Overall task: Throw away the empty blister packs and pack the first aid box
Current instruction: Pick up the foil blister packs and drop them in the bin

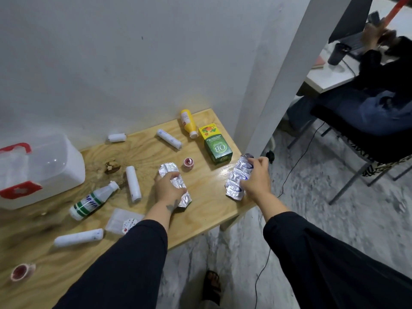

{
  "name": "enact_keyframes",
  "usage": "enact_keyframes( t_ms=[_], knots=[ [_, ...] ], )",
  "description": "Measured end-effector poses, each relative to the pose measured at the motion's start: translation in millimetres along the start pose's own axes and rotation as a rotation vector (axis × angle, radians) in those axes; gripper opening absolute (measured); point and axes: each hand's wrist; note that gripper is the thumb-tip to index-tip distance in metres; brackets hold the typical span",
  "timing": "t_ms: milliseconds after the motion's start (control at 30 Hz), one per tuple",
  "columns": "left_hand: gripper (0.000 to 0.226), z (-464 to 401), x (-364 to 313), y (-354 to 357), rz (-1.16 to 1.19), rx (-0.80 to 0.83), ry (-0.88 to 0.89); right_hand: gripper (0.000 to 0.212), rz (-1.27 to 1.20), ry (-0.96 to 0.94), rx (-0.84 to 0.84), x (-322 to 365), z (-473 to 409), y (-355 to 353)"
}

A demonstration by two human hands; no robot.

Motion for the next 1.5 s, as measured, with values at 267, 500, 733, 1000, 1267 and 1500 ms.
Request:
enact_keyframes(
  t_ms=[267, 500, 733, 1000, 1267, 1500],
  knots=[
    [0.046, 5, -6, -28, 0.087, -0.041, 0.068, 0.060, -0.275, 0.013, 0.084, 22, 8, -30],
    [0.049, 21, -19, -99, 0.202, -0.156, 0.134, 0.064, -0.398, -0.061, 0.418, 111, 20, -46],
    [0.050, 66, 44, -196, 0.209, -0.333, 0.076, 0.063, -0.394, -0.258, 0.724, 220, 106, 15],
    [0.047, 148, 194, -309, 0.292, -0.517, -0.136, 0.059, -0.168, -0.571, 0.912, 316, 275, 121],
    [0.050, 255, 357, -389, 0.297, -0.612, -0.394, 0.048, 0.030, -0.808, 1.030, 359, 449, 250],
    [0.045, 312, 464, -391, 0.455, -0.659, -0.565, 0.045, 0.278, -0.912, 1.139, 356, 549, 342]
  ],
)
Point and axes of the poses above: each hand's wrist, its own z-axis away from the middle knuckle, its own y-axis out of the palm, x = y × z, and after that the axes turned 3 degrees about y, right-handed
